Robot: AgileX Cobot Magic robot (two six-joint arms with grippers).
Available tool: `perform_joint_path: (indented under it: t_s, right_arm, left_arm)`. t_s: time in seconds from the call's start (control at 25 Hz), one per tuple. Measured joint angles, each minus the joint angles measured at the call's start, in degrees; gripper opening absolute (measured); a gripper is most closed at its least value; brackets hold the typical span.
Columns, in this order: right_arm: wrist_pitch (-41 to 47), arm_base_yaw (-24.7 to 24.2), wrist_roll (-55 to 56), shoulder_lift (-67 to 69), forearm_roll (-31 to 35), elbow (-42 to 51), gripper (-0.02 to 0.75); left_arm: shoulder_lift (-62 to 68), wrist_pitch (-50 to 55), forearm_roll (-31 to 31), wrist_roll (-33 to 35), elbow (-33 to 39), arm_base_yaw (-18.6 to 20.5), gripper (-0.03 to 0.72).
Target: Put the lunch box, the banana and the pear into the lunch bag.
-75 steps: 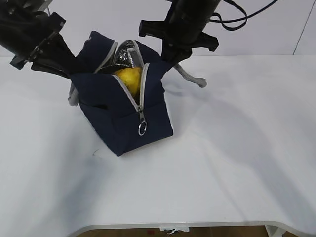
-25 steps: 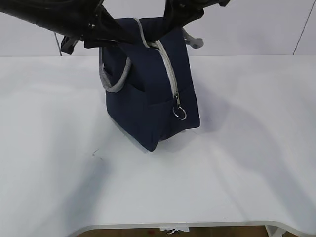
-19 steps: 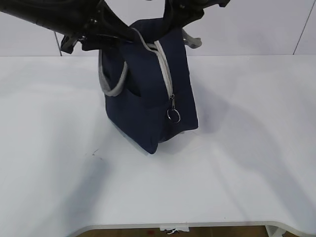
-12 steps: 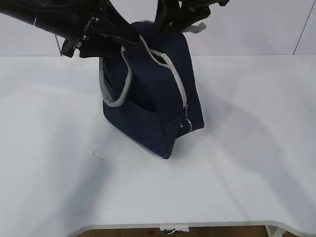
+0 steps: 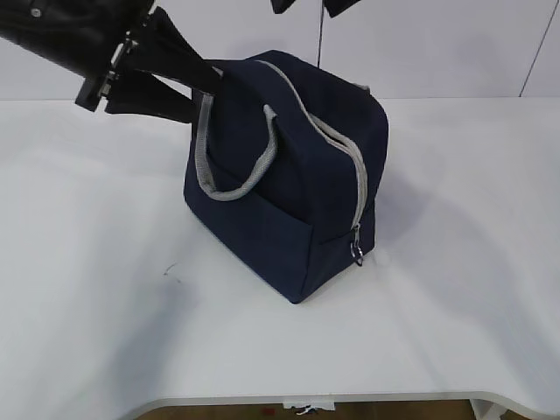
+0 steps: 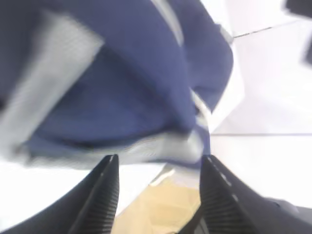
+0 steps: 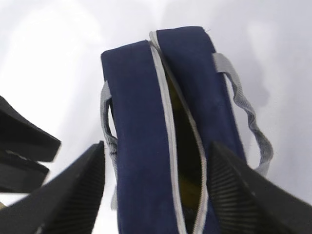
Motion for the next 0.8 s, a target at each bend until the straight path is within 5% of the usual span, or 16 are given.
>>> perform_joint_path:
  t_s: [0.4, 0.8]
  right_arm:
    - [-0.50, 0.00, -0.78, -14.66, -2.06, 14.42, 0.506]
    - [-0.97, 0.00, -3.78, -31.84, -2.78, 33.77, 0.506]
  left_arm:
    - [-3.25, 3.27, 3.56, -0.58, 0.00, 2.36, 0.403]
    - [-10.90, 4.40, 33.58, -8.30, 0.00, 2.36, 0.402]
